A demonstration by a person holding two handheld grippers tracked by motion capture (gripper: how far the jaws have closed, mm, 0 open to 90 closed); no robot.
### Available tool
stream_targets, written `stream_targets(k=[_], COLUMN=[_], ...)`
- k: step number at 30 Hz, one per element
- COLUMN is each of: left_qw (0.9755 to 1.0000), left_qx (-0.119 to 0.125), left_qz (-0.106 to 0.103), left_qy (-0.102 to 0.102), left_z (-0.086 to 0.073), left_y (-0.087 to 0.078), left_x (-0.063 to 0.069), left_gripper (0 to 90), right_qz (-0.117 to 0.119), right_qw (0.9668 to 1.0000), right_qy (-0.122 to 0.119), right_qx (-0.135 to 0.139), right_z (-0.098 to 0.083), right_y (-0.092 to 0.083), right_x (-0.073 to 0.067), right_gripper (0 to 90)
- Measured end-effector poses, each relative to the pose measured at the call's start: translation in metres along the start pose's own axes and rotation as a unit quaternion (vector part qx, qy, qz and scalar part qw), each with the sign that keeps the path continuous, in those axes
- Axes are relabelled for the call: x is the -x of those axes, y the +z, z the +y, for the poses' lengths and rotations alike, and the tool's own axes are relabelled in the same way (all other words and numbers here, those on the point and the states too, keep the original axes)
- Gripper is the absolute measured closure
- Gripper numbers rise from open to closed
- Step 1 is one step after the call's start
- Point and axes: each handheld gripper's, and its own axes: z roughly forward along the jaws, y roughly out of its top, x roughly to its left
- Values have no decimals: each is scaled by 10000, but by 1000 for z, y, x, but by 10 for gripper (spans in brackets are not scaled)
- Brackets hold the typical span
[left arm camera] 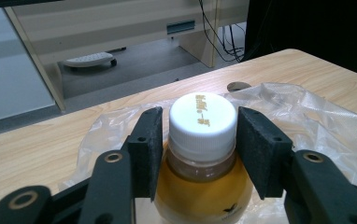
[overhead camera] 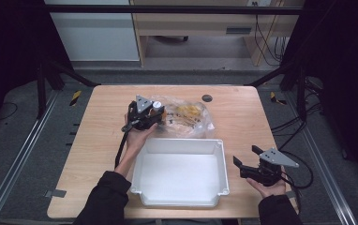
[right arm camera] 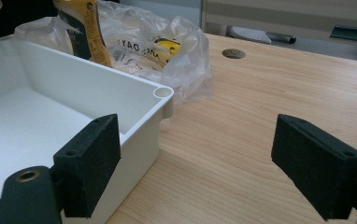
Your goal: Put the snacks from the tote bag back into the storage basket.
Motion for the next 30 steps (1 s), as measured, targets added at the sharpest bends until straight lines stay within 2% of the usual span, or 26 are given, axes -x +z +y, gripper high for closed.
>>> stream_targets(k=[11, 22, 30], left_qw=[10000, 10000, 9999], left_qx=[37, -7, -30], left_qz=[-34, -12, -36], left_qy=[-38, -26, -120], left_z=[0, 2, 4], left_y=[3, 3, 2], left_x=[-1, 0, -2], left_gripper=[575, 585, 587], right_qz=[2, -3, -5], right_qw=[10000, 10000, 10000], right_qy=[-6, 7, 9], right_qx=[-1, 4, 2], right_z=[0, 0, 1], right_y=[0, 0, -1], right_x=[0, 0, 0], right_gripper=[158, 159, 159])
